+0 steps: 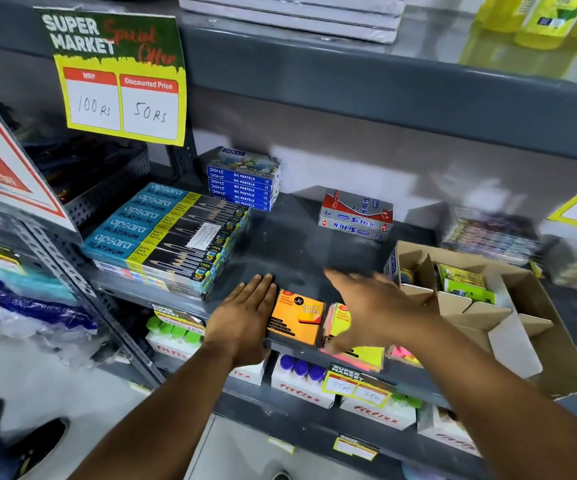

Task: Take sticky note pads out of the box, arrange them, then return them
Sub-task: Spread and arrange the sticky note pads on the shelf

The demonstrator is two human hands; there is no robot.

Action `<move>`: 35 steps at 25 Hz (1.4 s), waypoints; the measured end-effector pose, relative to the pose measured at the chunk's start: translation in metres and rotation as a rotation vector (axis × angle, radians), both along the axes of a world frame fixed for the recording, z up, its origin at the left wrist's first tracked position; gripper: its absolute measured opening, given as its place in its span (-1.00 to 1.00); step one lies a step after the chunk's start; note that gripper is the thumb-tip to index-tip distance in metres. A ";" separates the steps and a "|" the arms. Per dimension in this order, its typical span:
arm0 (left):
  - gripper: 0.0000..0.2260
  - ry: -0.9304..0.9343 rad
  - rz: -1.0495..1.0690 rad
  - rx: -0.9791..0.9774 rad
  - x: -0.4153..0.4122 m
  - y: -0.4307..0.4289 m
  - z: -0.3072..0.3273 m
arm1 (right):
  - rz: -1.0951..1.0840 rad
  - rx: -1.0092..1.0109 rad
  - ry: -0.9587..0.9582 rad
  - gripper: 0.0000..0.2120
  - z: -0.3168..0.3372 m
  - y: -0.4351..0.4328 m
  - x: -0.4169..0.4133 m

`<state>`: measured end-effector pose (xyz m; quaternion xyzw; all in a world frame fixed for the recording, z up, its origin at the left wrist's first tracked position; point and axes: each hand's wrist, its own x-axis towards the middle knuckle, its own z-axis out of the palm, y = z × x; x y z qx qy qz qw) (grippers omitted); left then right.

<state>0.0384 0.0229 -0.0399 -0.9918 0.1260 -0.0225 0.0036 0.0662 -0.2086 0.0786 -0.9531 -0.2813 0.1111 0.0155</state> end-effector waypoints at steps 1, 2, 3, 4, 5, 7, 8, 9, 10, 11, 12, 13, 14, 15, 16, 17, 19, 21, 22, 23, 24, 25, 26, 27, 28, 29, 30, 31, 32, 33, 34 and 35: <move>-0.08 -0.005 0.002 0.006 0.000 0.000 0.001 | 0.007 -0.064 0.016 0.19 0.003 -0.011 -0.004; -0.07 -0.008 0.003 0.009 -0.001 -0.001 0.001 | 0.011 -0.121 0.015 0.20 0.002 -0.019 -0.008; -0.06 -0.011 0.004 0.007 -0.001 -0.002 0.002 | 0.015 -0.159 -0.007 0.19 0.000 -0.023 -0.011; -0.05 -0.011 0.005 0.005 -0.002 -0.002 0.004 | 0.019 -0.173 -0.038 0.17 -0.002 -0.025 -0.014; -0.04 -0.012 0.006 0.006 -0.002 -0.002 0.004 | 0.023 -0.166 -0.069 0.14 -0.005 -0.025 -0.015; -0.05 -0.014 0.004 0.011 -0.003 -0.003 0.005 | 0.031 -0.122 -0.100 0.08 -0.005 -0.025 -0.014; -0.05 -0.014 0.003 0.011 -0.002 -0.003 0.005 | 0.029 -0.092 -0.093 0.06 -0.002 -0.026 -0.012; -0.06 -0.013 0.002 0.012 -0.002 -0.003 0.004 | 0.015 -0.056 -0.070 0.05 0.002 -0.027 -0.009; -0.07 -0.013 0.002 0.014 -0.002 -0.003 0.003 | -0.011 -0.018 -0.045 0.04 0.008 -0.027 -0.004; -0.09 -0.014 0.001 0.013 -0.002 -0.002 0.003 | -0.039 0.018 -0.040 0.03 0.015 -0.024 0.003; -0.11 -0.015 -0.003 0.011 -0.002 -0.002 0.002 | -0.057 0.049 -0.063 0.02 0.020 -0.018 0.012; -0.12 -0.017 -0.008 0.009 -0.002 -0.001 0.001 | -0.058 0.075 -0.103 -0.01 0.024 -0.010 0.022; -0.13 -0.022 -0.010 0.008 -0.002 -0.001 0.000 | -0.051 0.094 -0.135 -0.04 0.025 -0.001 0.032; -0.14 -0.026 -0.010 0.007 -0.002 -0.001 0.000 | -0.040 0.101 -0.150 -0.06 0.024 0.011 0.042; -0.14 -0.027 -0.010 0.005 -0.002 -0.002 -0.001 | -0.034 0.093 -0.145 -0.08 0.020 0.021 0.051; -0.13 -0.027 -0.011 0.004 -0.002 -0.002 -0.001 | -0.031 0.074 -0.132 -0.10 0.014 0.030 0.060; -0.12 -0.032 -0.010 -0.002 -0.002 -0.001 -0.004 | -0.049 0.030 -0.092 -0.10 0.000 0.044 0.078; -0.12 -0.035 -0.014 -0.006 -0.001 -0.001 -0.004 | -0.082 0.026 -0.022 -0.03 -0.015 0.049 0.091; -0.12 -0.034 -0.015 -0.008 -0.001 0.000 -0.004 | -0.089 0.028 0.012 0.01 -0.021 0.051 0.095; -0.12 -0.037 -0.016 -0.009 -0.001 0.000 -0.004 | -0.092 0.028 0.034 0.03 -0.027 0.052 0.098; -0.12 -0.045 -0.020 -0.009 0.000 -0.001 -0.003 | -0.096 0.028 0.053 0.04 -0.031 0.051 0.099; -0.13 -0.049 -0.022 -0.009 0.000 0.000 -0.002 | -0.100 0.035 0.085 0.05 -0.034 0.051 0.099; -0.13 -0.046 -0.022 -0.009 0.000 0.000 -0.002 | -0.106 0.057 0.130 0.06 -0.035 0.052 0.099; -0.14 -0.044 -0.020 -0.011 -0.001 0.000 -0.002 | -0.113 0.092 0.171 0.06 -0.034 0.051 0.098; -0.14 -0.044 -0.017 -0.011 -0.001 0.001 -0.003 | -0.124 0.138 0.192 0.05 -0.029 0.049 0.095; -0.14 -0.040 -0.016 -0.013 -0.001 0.000 -0.003 | -0.136 0.191 0.182 0.03 -0.021 0.044 0.091; -0.13 -0.033 -0.016 -0.016 -0.001 0.001 -0.004 | -0.136 0.240 0.147 0.01 -0.012 0.038 0.084; -0.12 -0.030 -0.011 -0.019 0.000 0.001 -0.004 | -0.111 0.260 0.112 -0.01 -0.002 0.028 0.074; -0.11 -0.028 -0.002 -0.017 0.000 0.001 -0.005 | -0.072 0.229 0.102 -0.01 0.005 0.017 0.061; -0.10 -0.027 0.007 -0.011 0.000 0.001 -0.006 | -0.030 0.147 0.109 0.00 0.009 0.006 0.044; -0.09 -0.024 0.013 -0.003 0.000 0.000 -0.006 | 0.006 0.033 0.114 0.03 0.011 -0.005 0.026; -0.07 -0.020 0.015 0.005 -0.001 -0.001 -0.005 | 0.028 -0.078 0.105 0.07 0.009 -0.015 0.010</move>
